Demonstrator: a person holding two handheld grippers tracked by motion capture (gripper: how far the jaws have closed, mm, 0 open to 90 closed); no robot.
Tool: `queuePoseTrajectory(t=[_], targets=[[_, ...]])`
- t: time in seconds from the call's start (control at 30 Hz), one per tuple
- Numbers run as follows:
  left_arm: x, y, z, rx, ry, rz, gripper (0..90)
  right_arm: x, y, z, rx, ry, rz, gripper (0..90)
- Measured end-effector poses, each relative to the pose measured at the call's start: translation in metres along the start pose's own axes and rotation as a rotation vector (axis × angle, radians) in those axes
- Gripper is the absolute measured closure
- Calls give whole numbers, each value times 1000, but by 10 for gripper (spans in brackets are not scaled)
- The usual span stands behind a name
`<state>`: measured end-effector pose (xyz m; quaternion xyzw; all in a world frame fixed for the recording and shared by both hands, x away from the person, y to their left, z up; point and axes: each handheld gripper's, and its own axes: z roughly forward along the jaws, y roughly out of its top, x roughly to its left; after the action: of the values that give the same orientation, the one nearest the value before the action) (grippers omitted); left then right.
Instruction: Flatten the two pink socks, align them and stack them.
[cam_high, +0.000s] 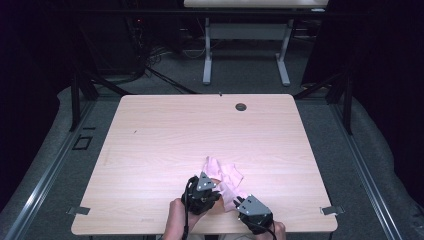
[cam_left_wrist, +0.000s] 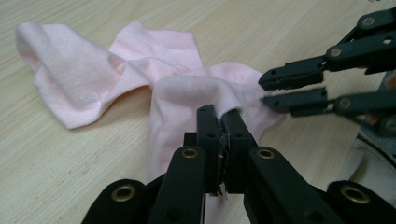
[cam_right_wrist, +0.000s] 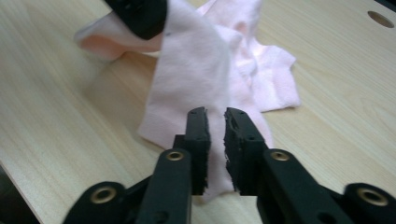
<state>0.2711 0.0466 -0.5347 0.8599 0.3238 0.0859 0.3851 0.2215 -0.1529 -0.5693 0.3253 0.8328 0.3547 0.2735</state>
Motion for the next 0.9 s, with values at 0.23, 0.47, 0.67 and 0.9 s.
queuePoseTrajectory(t=[0.23, 0.47, 0.67, 0.9], targets=[[2, 2, 2, 11, -7, -13, 882, 6, 7, 3, -13, 108, 65, 434], [1, 2, 2, 24, -15, -14, 878, 10, 13, 29, 62, 8, 92, 486], [3, 0, 1, 23, -32, -7, 870, -5, 8, 12, 20, -25, 94, 588], [2, -2, 5, 36, -28, 12, 887, -18, 6, -2, 4, -38, 90, 589]])
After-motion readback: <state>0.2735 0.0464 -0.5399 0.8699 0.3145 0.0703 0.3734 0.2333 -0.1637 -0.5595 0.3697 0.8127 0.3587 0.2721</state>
